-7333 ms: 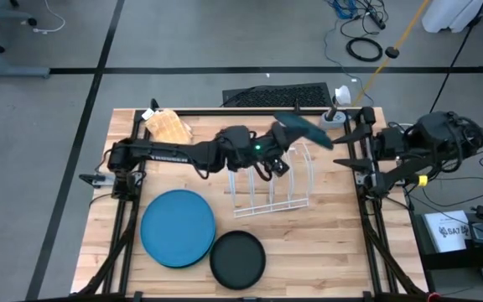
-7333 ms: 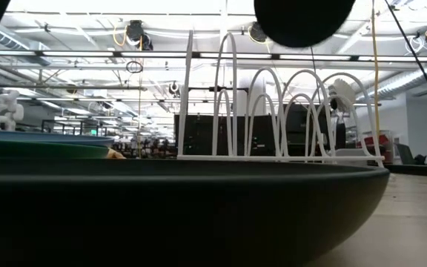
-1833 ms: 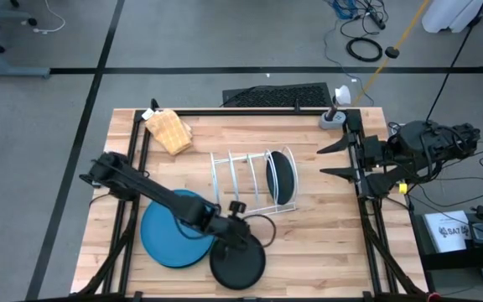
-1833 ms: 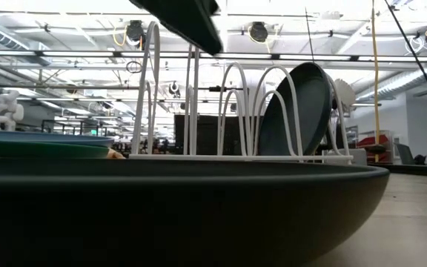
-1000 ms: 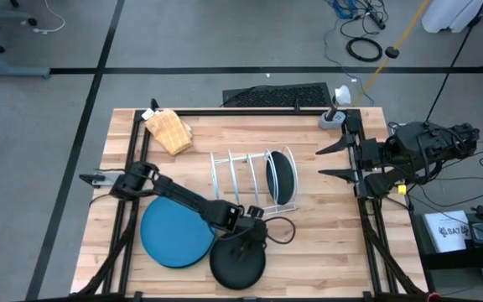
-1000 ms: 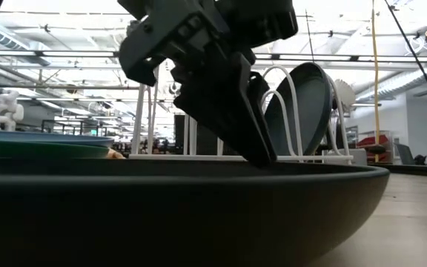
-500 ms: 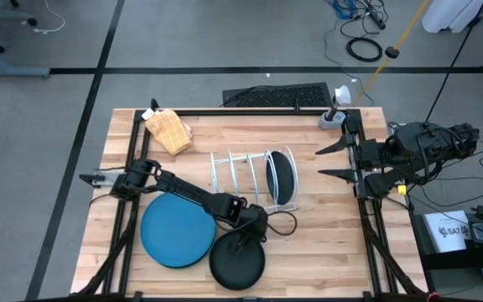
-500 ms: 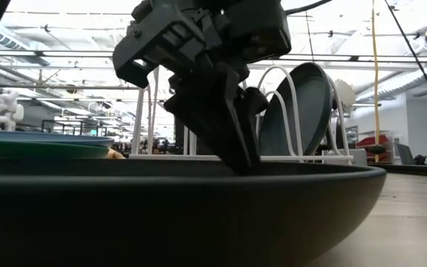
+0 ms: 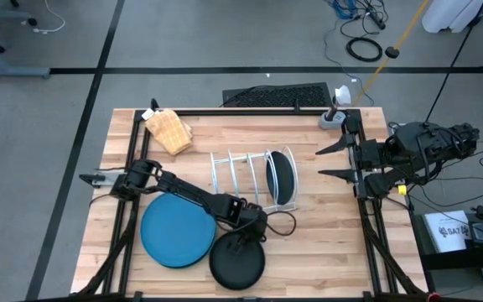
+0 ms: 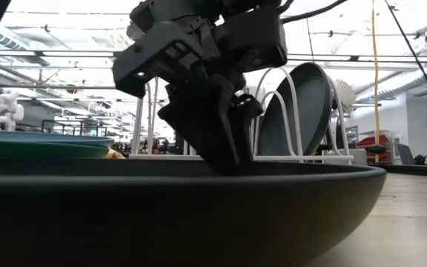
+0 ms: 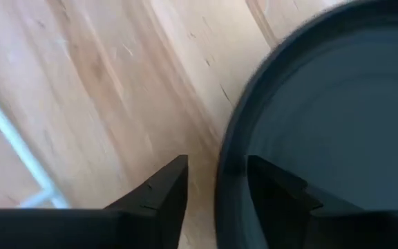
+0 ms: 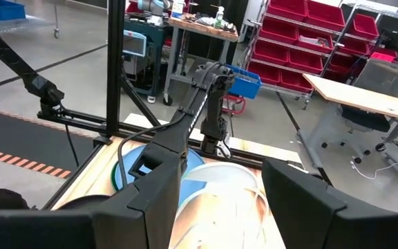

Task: Sort dishes
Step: Put the black plate into the dish rack

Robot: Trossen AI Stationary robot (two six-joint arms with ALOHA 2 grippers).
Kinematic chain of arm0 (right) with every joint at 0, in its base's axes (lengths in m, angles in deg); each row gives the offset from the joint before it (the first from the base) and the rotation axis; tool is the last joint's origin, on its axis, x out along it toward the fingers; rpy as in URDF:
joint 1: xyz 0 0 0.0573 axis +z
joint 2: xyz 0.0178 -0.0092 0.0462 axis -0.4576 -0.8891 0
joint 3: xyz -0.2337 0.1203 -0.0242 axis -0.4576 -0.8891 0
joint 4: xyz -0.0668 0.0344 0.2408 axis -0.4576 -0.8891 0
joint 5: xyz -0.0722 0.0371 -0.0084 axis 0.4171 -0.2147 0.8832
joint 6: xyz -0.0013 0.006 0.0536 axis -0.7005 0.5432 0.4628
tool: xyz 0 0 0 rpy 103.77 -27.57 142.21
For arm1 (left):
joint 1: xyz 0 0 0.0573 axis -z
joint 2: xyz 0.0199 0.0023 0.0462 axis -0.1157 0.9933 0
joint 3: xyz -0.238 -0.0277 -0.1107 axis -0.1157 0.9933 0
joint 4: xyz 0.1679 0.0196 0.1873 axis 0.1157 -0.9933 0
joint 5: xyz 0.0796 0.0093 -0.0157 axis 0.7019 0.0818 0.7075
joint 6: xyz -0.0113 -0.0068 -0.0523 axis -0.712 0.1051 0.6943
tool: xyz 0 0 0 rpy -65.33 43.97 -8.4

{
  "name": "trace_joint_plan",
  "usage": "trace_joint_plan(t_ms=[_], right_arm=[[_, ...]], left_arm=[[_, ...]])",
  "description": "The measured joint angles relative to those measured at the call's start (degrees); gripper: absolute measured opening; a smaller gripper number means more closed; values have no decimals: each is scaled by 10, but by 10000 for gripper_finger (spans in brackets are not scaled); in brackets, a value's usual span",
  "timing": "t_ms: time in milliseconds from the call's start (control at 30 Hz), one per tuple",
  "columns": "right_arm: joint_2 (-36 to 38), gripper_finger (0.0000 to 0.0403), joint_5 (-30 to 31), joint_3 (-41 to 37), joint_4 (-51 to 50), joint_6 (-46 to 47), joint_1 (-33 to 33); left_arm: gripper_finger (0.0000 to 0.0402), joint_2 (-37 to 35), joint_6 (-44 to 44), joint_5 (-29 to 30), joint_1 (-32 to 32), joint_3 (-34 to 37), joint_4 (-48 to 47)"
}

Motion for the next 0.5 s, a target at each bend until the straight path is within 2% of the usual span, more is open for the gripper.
trace_joint_plan(t_ms=[100,300,500], right_arm=[[0,199,0,0,0,0,0],[0,199,0,0,0,0,0],[0,199,0,0,1,0,0]], left_arm=[[186,0,-9,2,2,0,3],[191,6,-30,1,11,0,3],[162,8,-77,33,25,0,3]])
